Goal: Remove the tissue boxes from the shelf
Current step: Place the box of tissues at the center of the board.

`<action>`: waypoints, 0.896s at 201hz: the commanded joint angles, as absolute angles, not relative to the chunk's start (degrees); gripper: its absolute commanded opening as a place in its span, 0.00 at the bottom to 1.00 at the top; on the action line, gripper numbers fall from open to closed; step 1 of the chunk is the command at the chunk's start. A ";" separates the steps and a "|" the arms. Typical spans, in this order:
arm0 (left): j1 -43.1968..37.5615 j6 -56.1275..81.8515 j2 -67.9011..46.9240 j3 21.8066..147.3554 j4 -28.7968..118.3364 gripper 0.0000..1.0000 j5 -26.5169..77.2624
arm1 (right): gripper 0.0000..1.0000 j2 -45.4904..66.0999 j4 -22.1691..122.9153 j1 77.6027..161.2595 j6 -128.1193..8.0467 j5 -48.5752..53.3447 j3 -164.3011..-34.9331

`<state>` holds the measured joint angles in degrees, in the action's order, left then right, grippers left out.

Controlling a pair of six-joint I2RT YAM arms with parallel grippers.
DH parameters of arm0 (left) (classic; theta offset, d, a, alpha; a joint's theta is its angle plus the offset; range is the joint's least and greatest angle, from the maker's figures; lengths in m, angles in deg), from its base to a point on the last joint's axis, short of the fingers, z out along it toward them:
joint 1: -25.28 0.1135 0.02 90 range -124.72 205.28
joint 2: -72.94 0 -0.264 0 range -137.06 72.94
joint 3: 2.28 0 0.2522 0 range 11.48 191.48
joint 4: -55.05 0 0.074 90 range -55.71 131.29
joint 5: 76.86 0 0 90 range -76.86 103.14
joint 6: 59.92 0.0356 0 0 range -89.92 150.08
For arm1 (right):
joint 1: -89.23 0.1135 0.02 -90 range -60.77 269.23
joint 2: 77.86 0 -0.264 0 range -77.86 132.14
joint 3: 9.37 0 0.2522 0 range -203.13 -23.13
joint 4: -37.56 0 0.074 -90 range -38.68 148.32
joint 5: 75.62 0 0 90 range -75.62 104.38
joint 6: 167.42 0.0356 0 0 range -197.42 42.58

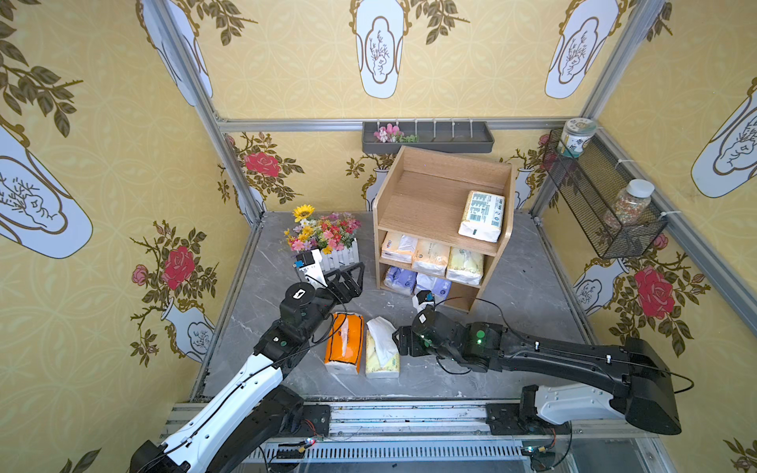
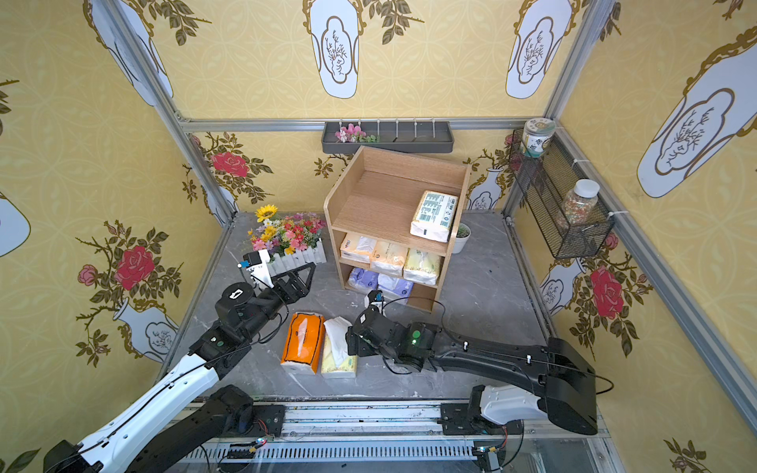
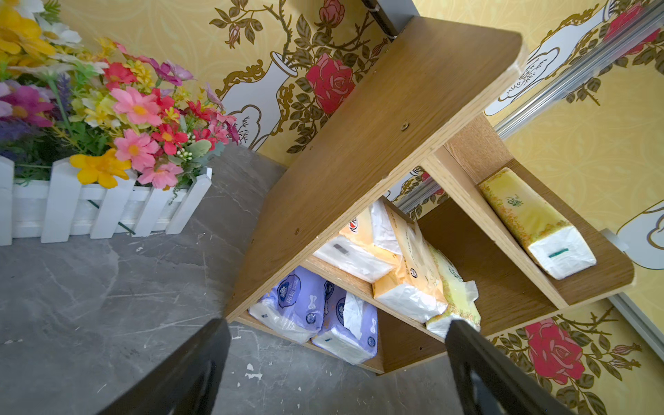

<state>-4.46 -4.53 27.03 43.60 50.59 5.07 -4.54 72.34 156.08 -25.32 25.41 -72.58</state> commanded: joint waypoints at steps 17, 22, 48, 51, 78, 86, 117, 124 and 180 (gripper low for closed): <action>-4.43 -5.52 26.87 43.40 52.62 1.00 6.49 | 0.78 -0.87 71.11 158.47 -24.21 26.30 -72.73; -4.45 -5.56 27.04 43.38 52.58 1.00 6.46 | 0.75 -0.16 70.36 158.49 -23.77 26.00 -72.57; -4.43 -5.43 27.74 43.54 51.70 1.00 6.46 | 0.70 2.77 65.29 158.49 -20.96 22.80 -70.72; -4.43 -5.37 27.83 43.63 51.49 1.00 6.46 | 0.70 3.09 64.69 158.42 -20.63 22.36 -70.41; -4.43 -5.37 28.71 43.72 50.87 1.00 6.46 | 0.69 5.94 59.63 158.40 -18.54 19.77 -68.47; -4.43 -5.34 28.87 43.65 50.95 1.00 6.46 | 0.68 6.94 57.79 158.40 -18.28 18.86 -68.06; -4.44 -5.52 28.73 43.62 51.06 1.00 6.63 | 0.68 10.18 52.29 158.35 -17.75 16.38 -67.78; -4.43 -5.51 28.64 43.72 50.97 1.00 6.60 | 0.68 10.33 51.68 158.15 -17.73 16.48 -67.85; -4.43 -5.34 28.83 43.91 50.43 1.00 6.50 | 0.62 9.88 48.17 155.45 -19.66 14.53 -68.25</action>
<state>-4.46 -5.10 28.69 43.73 50.26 6.51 10.17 52.52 156.34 -18.77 16.03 -67.77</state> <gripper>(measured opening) 0.997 0.625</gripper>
